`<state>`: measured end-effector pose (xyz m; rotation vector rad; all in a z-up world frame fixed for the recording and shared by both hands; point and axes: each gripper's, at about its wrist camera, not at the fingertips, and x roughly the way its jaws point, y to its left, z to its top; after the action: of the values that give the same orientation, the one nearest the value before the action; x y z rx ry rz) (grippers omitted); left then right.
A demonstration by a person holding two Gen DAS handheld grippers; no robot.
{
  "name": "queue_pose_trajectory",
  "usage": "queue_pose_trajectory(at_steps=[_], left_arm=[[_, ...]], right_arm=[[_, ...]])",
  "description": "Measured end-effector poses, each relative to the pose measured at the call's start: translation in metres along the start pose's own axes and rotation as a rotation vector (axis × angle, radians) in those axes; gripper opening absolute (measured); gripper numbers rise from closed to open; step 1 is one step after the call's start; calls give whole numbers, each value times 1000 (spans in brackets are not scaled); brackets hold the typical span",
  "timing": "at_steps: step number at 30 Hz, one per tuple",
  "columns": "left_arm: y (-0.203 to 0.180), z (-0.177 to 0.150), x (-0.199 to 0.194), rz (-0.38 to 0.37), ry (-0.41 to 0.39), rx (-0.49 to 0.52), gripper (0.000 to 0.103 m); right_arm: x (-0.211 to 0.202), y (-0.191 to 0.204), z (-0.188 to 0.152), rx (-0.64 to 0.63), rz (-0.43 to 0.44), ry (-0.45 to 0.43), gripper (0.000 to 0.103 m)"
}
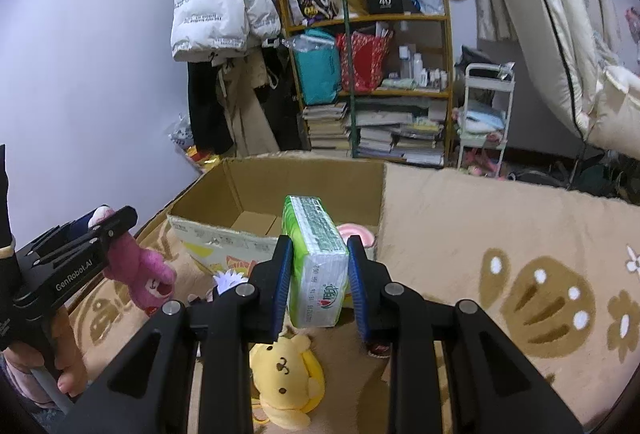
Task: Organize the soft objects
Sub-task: 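Lift the plush bear and green tissue pack and carry them toward the box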
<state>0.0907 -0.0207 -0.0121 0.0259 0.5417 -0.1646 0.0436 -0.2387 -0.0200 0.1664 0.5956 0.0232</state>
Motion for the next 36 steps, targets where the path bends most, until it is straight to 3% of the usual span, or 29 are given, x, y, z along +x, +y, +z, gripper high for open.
queue_pose_trajectory(at_steps=[15,29,36], left_arm=[[-16,5,31,-11,2,47,43],[-7,47,23,-3,-86,11,43],[-12,70,28,8,-116,39,43]], right_arm=[[40,3,6,-34,9,33,29],[30,1,23,-4,88,-41,28],[34,3,40,-45,64,-67,28]])
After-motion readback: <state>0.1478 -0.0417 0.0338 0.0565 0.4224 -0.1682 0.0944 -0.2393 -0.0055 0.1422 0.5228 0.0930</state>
